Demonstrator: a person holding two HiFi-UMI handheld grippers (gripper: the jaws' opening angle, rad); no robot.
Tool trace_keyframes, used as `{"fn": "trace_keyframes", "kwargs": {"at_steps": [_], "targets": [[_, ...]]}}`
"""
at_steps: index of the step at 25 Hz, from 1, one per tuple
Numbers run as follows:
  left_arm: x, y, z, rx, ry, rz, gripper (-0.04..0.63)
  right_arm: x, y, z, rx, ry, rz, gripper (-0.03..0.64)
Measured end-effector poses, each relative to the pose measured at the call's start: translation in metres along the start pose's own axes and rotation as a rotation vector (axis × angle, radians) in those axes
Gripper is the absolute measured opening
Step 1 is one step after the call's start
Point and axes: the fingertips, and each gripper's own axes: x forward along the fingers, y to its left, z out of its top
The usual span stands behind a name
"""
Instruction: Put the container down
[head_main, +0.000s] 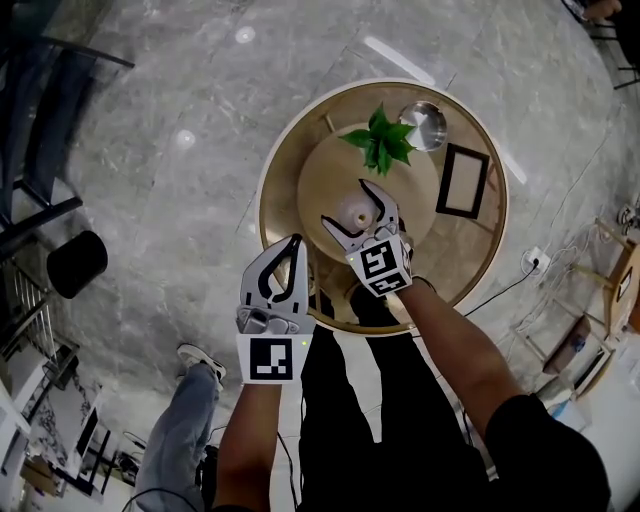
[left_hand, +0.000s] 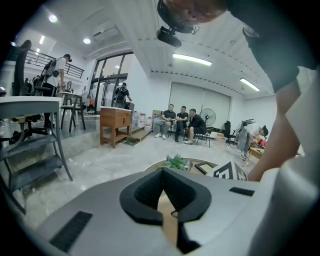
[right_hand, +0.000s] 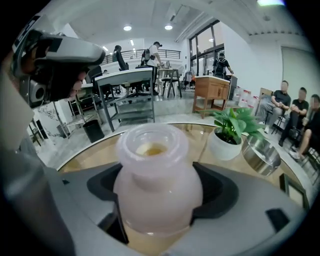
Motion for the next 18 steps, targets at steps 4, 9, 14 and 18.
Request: {"fn": "trace_keyframes", "kwargs": {"at_steps": [4, 9, 14, 18], "targets": [[-0.003, -0.002, 0.000, -0.064, 0.003, 0.009, -0.005, 0.003, 0.006, -0.003, -0.023, -0.006, -0.003, 0.410], [-0.004, -0.006, 0.005, -0.033, -0.008, -0.001, -0.005, 0.001, 0.007, -0.001, -0.006, -0.016, 0.019, 0.412], [-0.017, -0.014, 0.028, -0.028, -0.010, -0.006, -0.005, -0.034, 0.007, 0.023, 0.024, -0.091, 0.025, 0.417], [-0.034, -0.017, 0.069, -0.015, -0.060, 0.023, -0.005, -0.090, 0.012, 0.069, 0.001, -0.201, 0.035, 0.417]]}}
